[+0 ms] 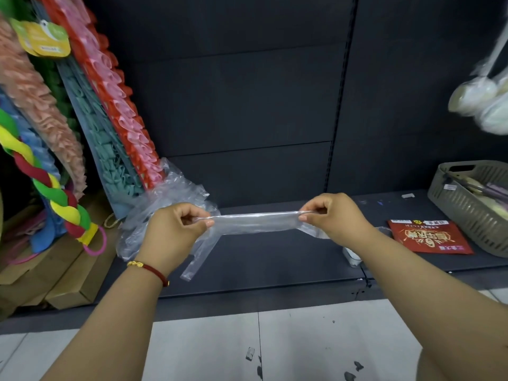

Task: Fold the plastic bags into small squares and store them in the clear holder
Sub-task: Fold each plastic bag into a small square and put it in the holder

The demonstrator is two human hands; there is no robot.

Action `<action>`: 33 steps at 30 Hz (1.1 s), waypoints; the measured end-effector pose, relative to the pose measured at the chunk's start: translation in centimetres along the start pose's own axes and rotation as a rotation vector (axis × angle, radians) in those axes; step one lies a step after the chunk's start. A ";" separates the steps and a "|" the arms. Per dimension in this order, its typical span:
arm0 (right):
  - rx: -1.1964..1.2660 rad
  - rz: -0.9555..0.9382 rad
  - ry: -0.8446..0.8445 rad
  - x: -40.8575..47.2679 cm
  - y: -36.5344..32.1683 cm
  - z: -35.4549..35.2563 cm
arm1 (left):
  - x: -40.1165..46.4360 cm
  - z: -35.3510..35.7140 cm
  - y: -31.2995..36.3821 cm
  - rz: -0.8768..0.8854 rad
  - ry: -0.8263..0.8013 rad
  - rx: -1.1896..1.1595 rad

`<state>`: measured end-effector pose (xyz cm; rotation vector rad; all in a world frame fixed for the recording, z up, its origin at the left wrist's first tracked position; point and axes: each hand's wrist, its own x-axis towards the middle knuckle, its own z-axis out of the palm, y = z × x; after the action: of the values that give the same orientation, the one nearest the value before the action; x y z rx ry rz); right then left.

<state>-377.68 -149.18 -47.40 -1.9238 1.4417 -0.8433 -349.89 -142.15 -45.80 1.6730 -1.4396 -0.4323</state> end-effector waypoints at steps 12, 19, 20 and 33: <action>-0.058 0.172 -0.537 -1.7 0.8 2.8 | 0.2 1.1 1.7 -0.114 0.009 -0.454; 0.241 0.143 -0.570 -2.5 -1.3 4.2 | 0.0 2.0 3.0 0.025 -0.214 -0.293; 0.265 0.122 -0.532 -2.6 -1.6 4.3 | 0.0 2.2 3.2 0.038 -0.228 -0.289; 0.387 0.139 -0.316 -2.6 -1.9 4.9 | -2.0 7.1 5.0 -0.353 -0.169 -0.869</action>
<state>-373.33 -145.81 -49.38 -1.5641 1.1149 -0.6609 -358.75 -142.80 -46.46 1.1640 -0.8423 -1.2197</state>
